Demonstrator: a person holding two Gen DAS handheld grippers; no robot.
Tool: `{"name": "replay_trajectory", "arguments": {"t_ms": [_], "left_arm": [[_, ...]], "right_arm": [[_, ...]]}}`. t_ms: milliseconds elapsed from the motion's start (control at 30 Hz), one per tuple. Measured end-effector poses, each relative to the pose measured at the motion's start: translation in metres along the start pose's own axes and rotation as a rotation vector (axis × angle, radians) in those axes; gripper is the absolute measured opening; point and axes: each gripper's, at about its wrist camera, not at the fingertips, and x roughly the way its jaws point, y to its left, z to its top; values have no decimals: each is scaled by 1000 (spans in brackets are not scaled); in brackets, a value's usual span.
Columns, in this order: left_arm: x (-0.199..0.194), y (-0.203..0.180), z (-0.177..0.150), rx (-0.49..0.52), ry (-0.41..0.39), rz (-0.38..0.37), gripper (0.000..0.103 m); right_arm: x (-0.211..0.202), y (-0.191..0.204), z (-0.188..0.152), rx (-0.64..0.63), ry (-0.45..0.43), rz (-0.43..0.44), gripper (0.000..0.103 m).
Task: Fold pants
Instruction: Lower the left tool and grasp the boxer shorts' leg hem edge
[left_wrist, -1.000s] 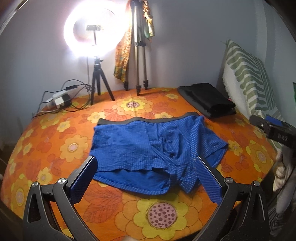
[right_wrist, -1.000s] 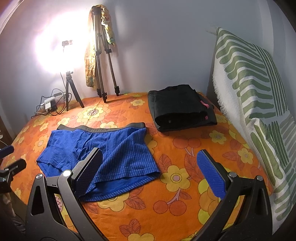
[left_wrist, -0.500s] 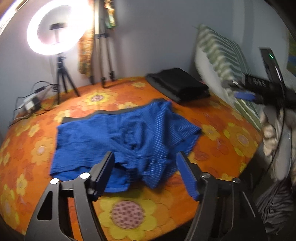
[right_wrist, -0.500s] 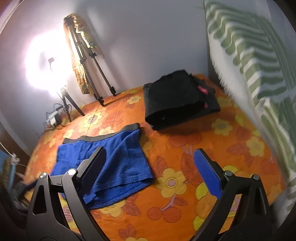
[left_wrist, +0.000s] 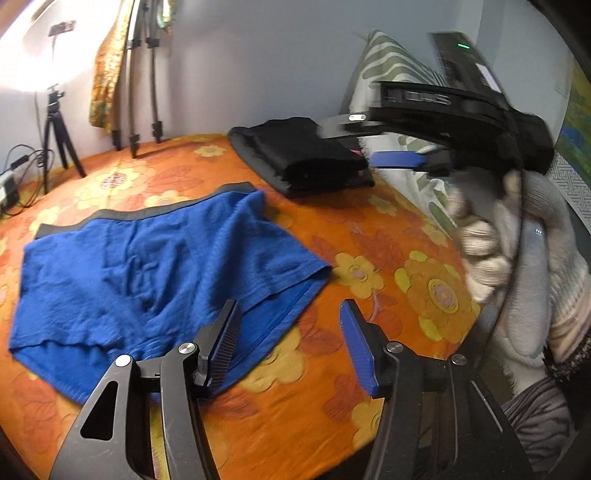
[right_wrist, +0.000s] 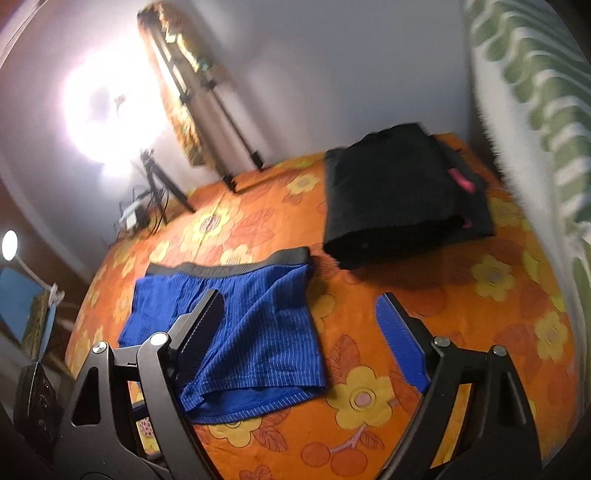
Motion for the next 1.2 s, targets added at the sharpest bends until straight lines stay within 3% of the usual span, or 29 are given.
{"name": "replay_trajectory", "arguments": {"t_ms": [167, 300, 433, 800, 933, 1100, 1200], "left_arm": [[19, -4, 8, 6, 11, -3, 47], [36, -1, 13, 6, 25, -2, 44], [59, -2, 16, 0, 60, -12, 37], [100, -34, 21, 129, 116, 40, 37], [109, -44, 22, 193, 116, 88, 37], [119, -54, 21, 221, 131, 82, 37], [123, -63, 20, 246, 124, 91, 12]], "right_arm": [[47, -10, 15, 9, 82, 59, 66], [78, -16, 21, -1, 135, 88, 61], [105, -15, 26, -52, 188, 117, 50], [163, -29, 35, -26, 262, 197, 47], [170, -31, 33, -25, 272, 210, 45], [173, -34, 33, -9, 274, 222, 45], [172, -35, 35, 9, 275, 234, 45]]}}
